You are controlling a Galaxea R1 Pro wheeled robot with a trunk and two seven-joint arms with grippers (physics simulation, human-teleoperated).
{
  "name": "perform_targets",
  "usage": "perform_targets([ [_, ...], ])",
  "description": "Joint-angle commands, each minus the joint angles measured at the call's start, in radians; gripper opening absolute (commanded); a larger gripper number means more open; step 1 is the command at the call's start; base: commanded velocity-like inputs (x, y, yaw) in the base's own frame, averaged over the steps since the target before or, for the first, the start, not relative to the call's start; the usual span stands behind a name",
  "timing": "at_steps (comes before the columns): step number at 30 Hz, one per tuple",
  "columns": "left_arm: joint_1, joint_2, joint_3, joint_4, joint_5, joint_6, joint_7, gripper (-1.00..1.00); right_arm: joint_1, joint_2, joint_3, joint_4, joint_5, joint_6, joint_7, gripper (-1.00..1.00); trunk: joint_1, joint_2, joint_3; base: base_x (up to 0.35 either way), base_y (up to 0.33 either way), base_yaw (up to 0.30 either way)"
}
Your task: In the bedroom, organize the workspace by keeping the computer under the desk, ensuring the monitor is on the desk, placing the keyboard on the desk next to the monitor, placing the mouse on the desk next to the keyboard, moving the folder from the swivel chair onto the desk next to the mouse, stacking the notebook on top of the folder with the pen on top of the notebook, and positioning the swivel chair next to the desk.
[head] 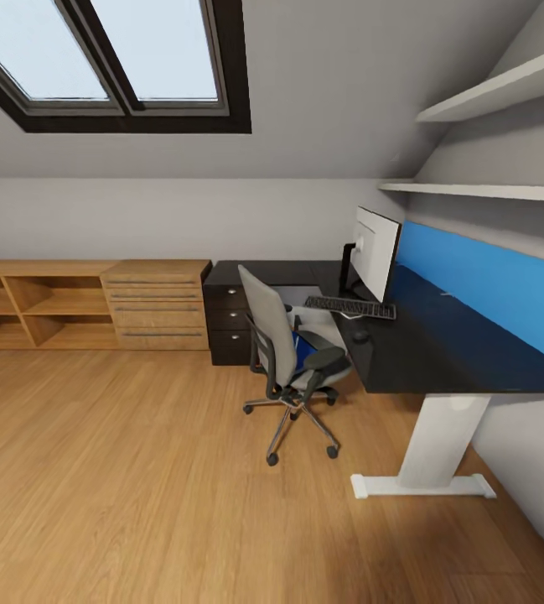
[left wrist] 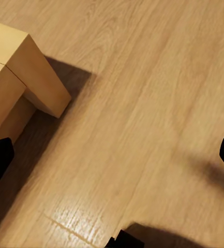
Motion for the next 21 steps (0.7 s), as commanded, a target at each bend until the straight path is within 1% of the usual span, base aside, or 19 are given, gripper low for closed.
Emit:
perform_targets([
  [1, 0.000, 0.000, -0.002, 0.000, 0.009, -0.004, -0.001, 1.00, 0.000, 0.001, 0.000, 0.006, 0.010, 0.000, -0.010, 1.00, 0.004, -0.008, -0.004, 0.000, 0.000, 0.000],
  [7, 0.000, 0.000, -0.002, 0.000, 0.009, -0.005, 0.002, 1.00, 0.000, -0.001, 0.003, 0.055, 0.009, 0.000, -0.009, 1.00, 0.027, -0.050, -0.023, 0.000, 0.000, 0.000],
  [21, 0.000, -0.003, -0.002, 0.002, 0.008, -0.002, -0.001, 1.00, 0.000, 0.000, 0.003, 0.060, 0.009, 0.000, -0.007, 1.00, 0.081, -0.148, -0.067, 0.000, 0.000, 0.000],
])
